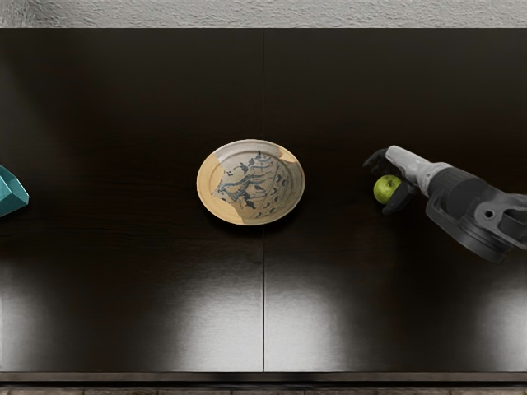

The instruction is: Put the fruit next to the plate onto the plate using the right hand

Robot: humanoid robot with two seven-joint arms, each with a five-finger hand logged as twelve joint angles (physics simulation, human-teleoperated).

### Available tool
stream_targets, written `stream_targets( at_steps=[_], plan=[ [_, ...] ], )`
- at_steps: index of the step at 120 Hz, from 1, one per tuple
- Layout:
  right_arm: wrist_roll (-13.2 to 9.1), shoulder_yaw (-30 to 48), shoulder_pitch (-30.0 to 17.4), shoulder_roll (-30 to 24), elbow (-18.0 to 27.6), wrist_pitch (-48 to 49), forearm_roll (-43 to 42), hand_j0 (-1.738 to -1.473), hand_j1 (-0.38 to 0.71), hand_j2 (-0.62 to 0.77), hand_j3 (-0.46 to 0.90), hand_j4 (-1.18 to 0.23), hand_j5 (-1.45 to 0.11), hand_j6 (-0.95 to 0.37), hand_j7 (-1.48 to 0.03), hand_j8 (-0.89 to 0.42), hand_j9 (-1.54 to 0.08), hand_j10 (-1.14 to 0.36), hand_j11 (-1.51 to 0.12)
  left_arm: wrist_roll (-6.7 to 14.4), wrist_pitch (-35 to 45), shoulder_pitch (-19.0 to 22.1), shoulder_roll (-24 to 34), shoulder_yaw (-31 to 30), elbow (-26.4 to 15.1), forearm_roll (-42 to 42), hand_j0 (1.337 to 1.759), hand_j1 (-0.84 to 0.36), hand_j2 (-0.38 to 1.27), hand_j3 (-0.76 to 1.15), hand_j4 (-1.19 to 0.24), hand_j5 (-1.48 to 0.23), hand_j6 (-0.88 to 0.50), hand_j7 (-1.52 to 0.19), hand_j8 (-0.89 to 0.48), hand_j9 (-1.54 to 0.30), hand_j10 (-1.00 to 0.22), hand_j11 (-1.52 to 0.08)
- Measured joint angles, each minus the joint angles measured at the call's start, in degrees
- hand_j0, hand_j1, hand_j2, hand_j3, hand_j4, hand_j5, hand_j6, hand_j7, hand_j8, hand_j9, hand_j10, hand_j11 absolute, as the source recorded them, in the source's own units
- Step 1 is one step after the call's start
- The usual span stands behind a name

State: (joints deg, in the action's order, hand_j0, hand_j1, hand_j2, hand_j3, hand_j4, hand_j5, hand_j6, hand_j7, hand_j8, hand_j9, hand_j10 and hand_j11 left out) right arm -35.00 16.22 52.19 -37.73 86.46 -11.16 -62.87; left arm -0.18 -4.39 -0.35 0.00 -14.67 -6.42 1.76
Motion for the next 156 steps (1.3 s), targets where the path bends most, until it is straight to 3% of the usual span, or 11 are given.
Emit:
stream_targets(
  at_steps=[76,102,122,156],
  plan=[
    [0.0,-1.48,-0.25,0.72,-3.08,-0.02,0.15,-1.658,0.22,-0.08,0.0,-0.49,-0.61,-0.49,-0.62,-0.44,-0.62,-0.48,-0.62,0.0,0.0,0.0,0.0,-0.02,0.0,0.0,1.658,0.06,0.05,0.0,-0.25,-0.32,-0.25,-0.32,-0.25,-0.32,-0.25,-0.32],
    [0.02,-1.56,-0.04,0.81,-3.74,0.06,0.66,-1.654,0.24,0.1,0.0,-0.58,-0.74,-0.49,-0.74,-0.45,-0.75,-0.57,-0.75,0.0,0.0,0.0,0.0,-0.01,0.0,0.0,1.658,0.06,0.05,0.0,-0.25,-0.32,-0.25,-0.32,-0.25,-0.32,-0.25,-0.32],
    [0.05,-1.4,0.11,0.96,-4.37,0.64,1.09,-1.647,0.22,0.06,0.0,-0.61,-0.85,-0.47,-0.82,-0.42,-0.85,-0.61,-0.86,-0.01,0.0,0.0,0.0,0.0,0.0,0.01,1.658,0.06,0.05,0.0,-0.25,-0.32,-0.25,-0.32,-0.25,-0.32,-0.24,-0.32],
    [-0.01,-0.87,4.58,1.34,-4.32,2.18,9.0,-1.655,0.26,0.31,0.0,-0.66,-0.87,-0.53,-0.86,-0.47,-0.87,-0.65,-0.88,0.0,0.0,0.0,0.0,-0.01,0.0,0.0,1.658,0.06,0.05,0.0,-0.25,-0.32,-0.25,-0.32,-0.25,-0.32,-0.25,-0.32]
  ],
)
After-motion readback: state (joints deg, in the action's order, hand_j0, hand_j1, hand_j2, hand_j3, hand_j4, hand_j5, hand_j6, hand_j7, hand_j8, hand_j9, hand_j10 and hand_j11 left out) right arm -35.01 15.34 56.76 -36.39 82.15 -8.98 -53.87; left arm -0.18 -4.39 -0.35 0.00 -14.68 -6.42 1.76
